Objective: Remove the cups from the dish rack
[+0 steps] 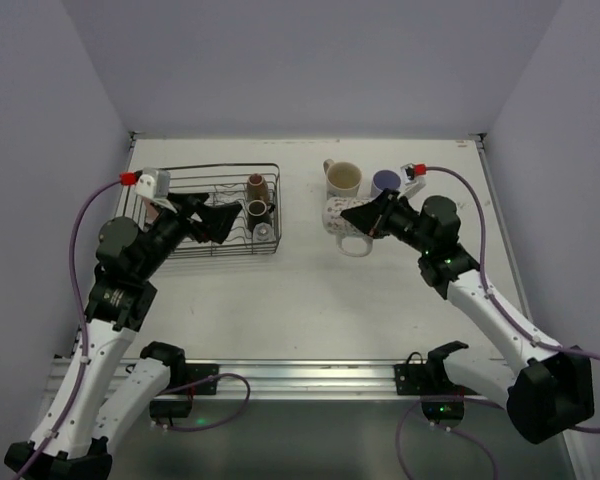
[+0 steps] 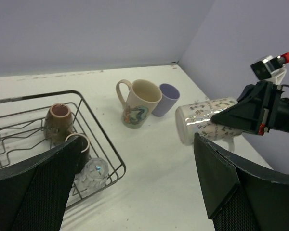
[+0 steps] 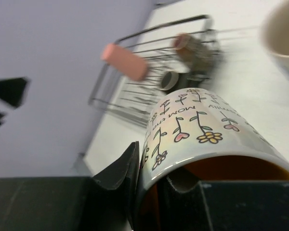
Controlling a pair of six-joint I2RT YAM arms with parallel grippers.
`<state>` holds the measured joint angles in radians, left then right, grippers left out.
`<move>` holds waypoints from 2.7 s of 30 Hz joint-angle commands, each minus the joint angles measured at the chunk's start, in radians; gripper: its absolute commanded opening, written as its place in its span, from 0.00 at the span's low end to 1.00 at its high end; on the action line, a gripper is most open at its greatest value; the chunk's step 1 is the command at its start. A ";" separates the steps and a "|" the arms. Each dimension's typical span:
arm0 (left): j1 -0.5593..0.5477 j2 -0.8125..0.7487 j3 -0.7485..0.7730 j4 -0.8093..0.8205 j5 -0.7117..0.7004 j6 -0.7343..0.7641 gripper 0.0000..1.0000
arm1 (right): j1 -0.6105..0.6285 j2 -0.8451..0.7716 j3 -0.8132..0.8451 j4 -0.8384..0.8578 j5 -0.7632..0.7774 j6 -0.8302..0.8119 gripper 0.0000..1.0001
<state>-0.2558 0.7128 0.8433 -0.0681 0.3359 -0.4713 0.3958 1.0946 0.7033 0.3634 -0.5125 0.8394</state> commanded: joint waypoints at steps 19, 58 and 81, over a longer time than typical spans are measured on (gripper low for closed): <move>-0.094 -0.194 -0.156 -0.187 -0.213 0.223 1.00 | -0.324 0.422 0.517 -0.613 0.741 -0.487 0.00; -0.033 0.010 -0.043 -0.239 -0.587 0.108 1.00 | -0.391 0.250 0.464 -0.521 0.330 -0.357 0.69; 0.319 0.737 0.295 -0.030 -0.728 0.151 1.00 | -0.339 -0.022 0.048 -0.166 0.052 -0.284 0.90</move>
<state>0.0471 1.4193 1.0794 -0.1806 -0.3481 -0.3531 0.0586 1.0580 0.7372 0.1478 -0.4416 0.5514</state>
